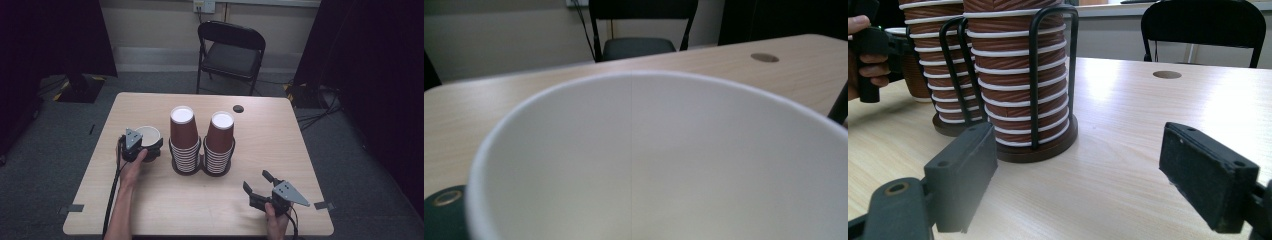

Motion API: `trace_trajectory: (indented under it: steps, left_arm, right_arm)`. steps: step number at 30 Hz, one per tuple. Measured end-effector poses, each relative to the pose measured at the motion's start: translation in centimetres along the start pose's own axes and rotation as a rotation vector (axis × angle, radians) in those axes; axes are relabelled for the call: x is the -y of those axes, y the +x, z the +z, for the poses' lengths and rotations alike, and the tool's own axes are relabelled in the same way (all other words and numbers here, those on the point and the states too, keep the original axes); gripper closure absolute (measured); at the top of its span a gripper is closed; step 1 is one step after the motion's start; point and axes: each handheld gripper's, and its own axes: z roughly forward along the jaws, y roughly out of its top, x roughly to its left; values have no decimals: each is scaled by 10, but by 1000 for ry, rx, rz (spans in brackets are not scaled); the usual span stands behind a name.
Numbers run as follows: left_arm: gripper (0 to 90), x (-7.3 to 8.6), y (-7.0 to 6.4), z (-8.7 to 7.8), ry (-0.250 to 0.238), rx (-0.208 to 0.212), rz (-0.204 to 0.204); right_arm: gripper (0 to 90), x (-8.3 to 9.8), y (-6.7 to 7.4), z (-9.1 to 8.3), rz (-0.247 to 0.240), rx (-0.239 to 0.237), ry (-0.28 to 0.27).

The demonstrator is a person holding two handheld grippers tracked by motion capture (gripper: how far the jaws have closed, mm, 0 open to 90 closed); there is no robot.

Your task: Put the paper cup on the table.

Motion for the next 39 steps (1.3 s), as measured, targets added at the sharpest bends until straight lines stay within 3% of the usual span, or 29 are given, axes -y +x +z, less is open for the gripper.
trace_trajectory:
  steps: [5, 8, 12, 19, 29, 34, 39]
  left_arm:
    - [92, 3, -1, 1, 46, -21, -19]
    - [100, 3, 0, 1, 94, -31, 8]
    - [124, 7, 0, 2, 149, -40, 0]
    - [139, 8, -1, 0, 204, -47, 6]
    - [154, 19, 0, -3, 209, -56, -1]
    - [156, 20, -2, -4, 248, -71, 14]
    - [156, 22, -2, -8, 223, -70, 6]
  right_arm:
    - [149, 0, 0, 0, 0, 1, 3]
    - [149, 0, 0, 0, 1, 2, 5]
    - [149, 0, 0, 0, 1, 1, 2]
    - [149, 0, 0, 0, 4, 1, 1]
    - [149, 0, 0, 0, 6, 1, 3]
    - [149, 0, 0, 0, 5, 4, 5]
    - [149, 0, 0, 0, 6, 4, 2]
